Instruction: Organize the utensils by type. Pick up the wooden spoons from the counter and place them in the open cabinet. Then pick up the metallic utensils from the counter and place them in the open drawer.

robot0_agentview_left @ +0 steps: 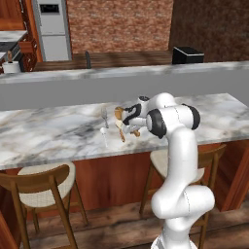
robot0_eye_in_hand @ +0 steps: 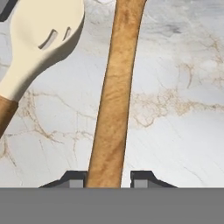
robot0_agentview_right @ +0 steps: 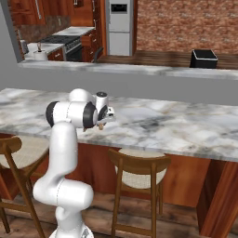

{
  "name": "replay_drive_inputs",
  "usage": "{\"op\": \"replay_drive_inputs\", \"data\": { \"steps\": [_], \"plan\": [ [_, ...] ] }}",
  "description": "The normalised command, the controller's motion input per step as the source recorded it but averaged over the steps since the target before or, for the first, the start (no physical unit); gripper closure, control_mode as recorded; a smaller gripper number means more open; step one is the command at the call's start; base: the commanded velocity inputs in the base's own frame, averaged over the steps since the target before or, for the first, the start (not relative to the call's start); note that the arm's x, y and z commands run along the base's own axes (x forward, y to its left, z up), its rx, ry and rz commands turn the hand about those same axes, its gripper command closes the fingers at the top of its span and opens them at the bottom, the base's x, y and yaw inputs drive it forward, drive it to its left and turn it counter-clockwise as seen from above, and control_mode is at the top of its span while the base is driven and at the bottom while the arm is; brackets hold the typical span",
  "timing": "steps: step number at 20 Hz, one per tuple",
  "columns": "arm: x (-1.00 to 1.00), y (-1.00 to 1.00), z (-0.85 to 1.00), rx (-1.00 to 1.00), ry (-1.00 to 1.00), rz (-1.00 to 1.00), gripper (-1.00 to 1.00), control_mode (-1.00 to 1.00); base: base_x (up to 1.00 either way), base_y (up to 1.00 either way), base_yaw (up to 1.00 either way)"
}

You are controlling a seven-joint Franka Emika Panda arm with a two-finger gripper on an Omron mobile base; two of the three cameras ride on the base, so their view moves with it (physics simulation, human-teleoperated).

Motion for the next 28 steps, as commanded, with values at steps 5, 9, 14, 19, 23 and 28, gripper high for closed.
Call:
{"op": "replay_drive_inputs", "data": {
  "steps": [5, 9, 14, 19, 23, 28],
  "plan": [
    [-0.08, 0.00, -0.42, 0.00, -0.04, 0.00, 1.00, -1.00, 0.00, 0.00, 0.00],
    [-0.16, 0.09, -0.29, 0.00, -0.02, 0.00, 1.00, -1.00, 0.00, 0.00, 0.00],
    [-0.29, -0.05, 0.28, 0.09, -0.08, -0.08, 1.00, -1.00, 0.00, 0.00, 0.00],
    [-0.45, -0.11, 0.98, 0.17, -0.24, -0.16, 1.00, -1.00, 0.00, 0.00, 0.00],
    [-0.47, -0.12, 1.00, 0.15, -0.26, -0.13, 1.00, -1.00, 0.00, 0.00, 0.00],
    [-0.67, -0.08, 1.00, 0.03, -0.08, -0.13, 1.00, -1.00, 0.00, 0.00, 0.00]
  ]
}}
